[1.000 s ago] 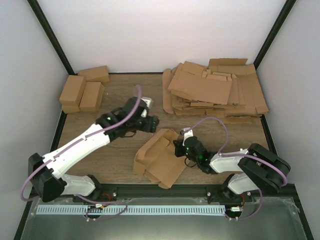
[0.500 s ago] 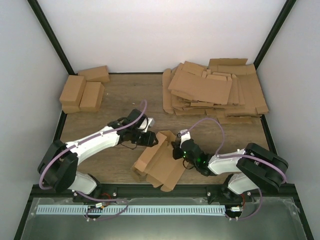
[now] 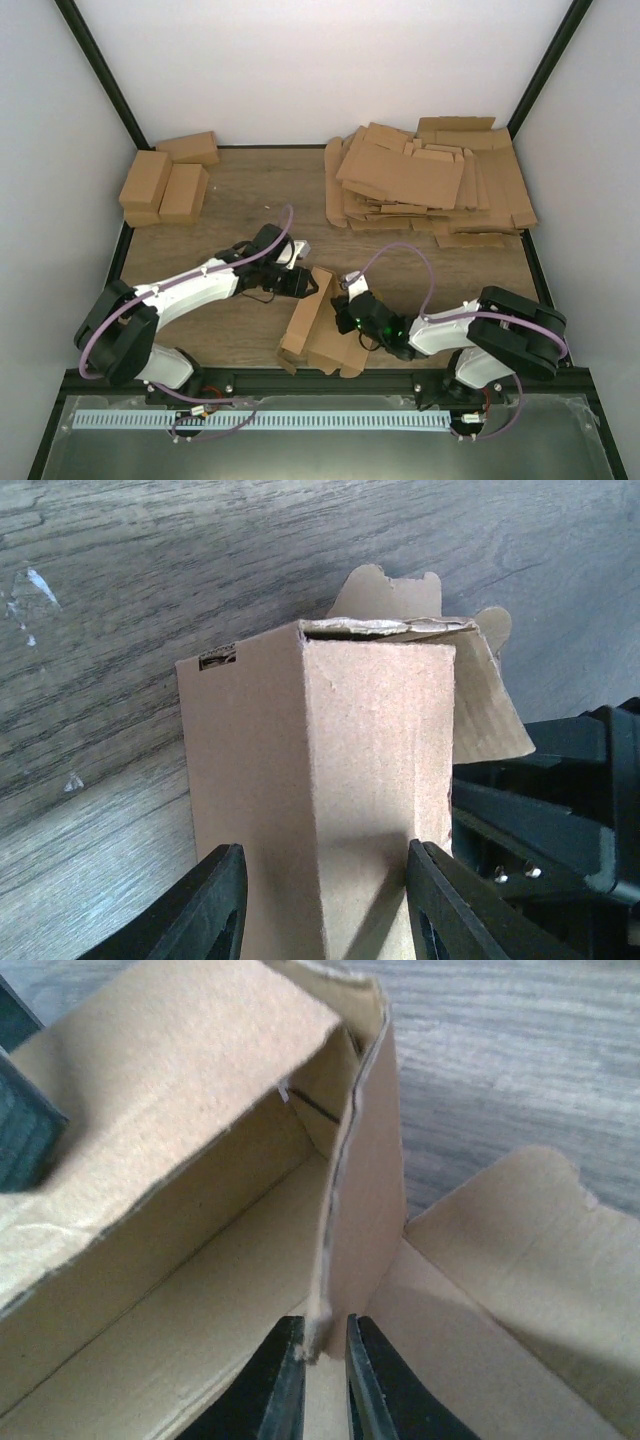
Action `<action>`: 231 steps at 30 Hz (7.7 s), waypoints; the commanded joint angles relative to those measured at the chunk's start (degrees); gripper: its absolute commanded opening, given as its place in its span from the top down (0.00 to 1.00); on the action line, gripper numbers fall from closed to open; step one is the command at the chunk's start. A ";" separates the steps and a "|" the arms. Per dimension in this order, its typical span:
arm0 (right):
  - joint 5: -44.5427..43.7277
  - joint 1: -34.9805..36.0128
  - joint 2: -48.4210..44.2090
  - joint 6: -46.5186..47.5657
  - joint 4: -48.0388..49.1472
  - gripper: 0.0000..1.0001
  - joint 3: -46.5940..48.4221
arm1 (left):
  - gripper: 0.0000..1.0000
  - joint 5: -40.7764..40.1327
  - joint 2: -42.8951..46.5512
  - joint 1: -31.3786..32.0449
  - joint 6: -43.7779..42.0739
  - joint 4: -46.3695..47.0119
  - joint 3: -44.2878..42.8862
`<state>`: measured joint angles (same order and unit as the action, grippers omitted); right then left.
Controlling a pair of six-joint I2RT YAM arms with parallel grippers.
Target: Fold the paper box
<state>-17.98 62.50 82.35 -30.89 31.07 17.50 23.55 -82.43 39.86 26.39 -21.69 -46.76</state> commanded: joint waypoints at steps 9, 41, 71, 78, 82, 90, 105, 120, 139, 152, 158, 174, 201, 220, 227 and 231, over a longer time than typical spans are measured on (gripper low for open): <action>10.86 0.51 -4.41 1.36 -5.68 0.59 2.16 | 0.54 -1.83 1.25 0.11 -2.54 0.84 0.42; 38.15 -27.35 -4.94 16.45 -2.87 0.46 2.63 | 0.52 -2.19 1.86 -0.05 -0.08 4.66 -0.69; 33.26 -24.62 12.45 24.57 5.16 0.44 14.00 | 0.55 -0.12 -5.19 -0.72 -5.61 3.13 -4.92; 34.41 -24.87 15.71 26.25 9.72 0.46 15.62 | 0.48 0.41 -4.31 -3.41 -3.83 4.77 -4.41; 34.80 -24.88 16.07 25.97 10.54 0.47 15.40 | 0.34 -0.23 -3.43 -4.58 -3.64 6.21 -4.17; 33.99 -24.88 16.88 26.30 9.29 0.54 17.28 | 0.30 -3.72 -4.59 -5.92 -4.77 8.09 -4.95; 44.52 -30.45 20.22 27.58 5.71 0.57 21.39 | 0.43 -2.33 -8.70 -8.36 -8.47 8.95 -7.44; 60.77 -42.07 12.11 19.66 12.35 0.47 16.79 | 0.45 1.58 -12.19 -11.39 -11.51 5.86 -11.19; 45.35 -35.75 27.32 21.81 -43.86 0.47 60.83 | 0.46 -0.37 -13.47 -11.38 -11.03 4.20 -11.53; 27.60 -27.38 27.06 17.87 -47.97 0.66 60.46 | 0.46 0.01 -13.14 -11.29 -10.44 4.60 -11.07; 26.44 -27.17 24.67 16.66 -46.93 0.88 58.13 | 0.46 -0.43 -13.12 -11.29 -10.48 4.55 -11.07; 25.51 -23.08 16.44 7.06 -50.12 0.99 49.71 | 0.46 2.19 -12.92 -11.31 -9.10 6.42 -9.81; 59.25 -39.19 -8.72 21.40 -7.58 0.36 19.61 | 0.46 6.80 -15.81 -11.29 -13.47 3.05 -12.52; 56.97 -40.66 3.30 28.09 7.02 0.40 14.39 | 0.46 10.03 -16.62 -11.29 -13.61 3.52 -13.88; 55.13 -40.41 10.66 28.12 17.94 0.42 10.86 | 0.45 11.29 -17.84 -11.29 -14.50 2.80 -15.58; 52.06 -39.45 14.17 31.82 17.76 0.41 12.01 | 0.45 11.75 -18.55 -11.29 -14.76 2.63 -16.22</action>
<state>37.26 22.31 93.65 -3.03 43.68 28.47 33.69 -99.70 28.53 13.15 -19.00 -61.28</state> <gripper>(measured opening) 0.585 0.546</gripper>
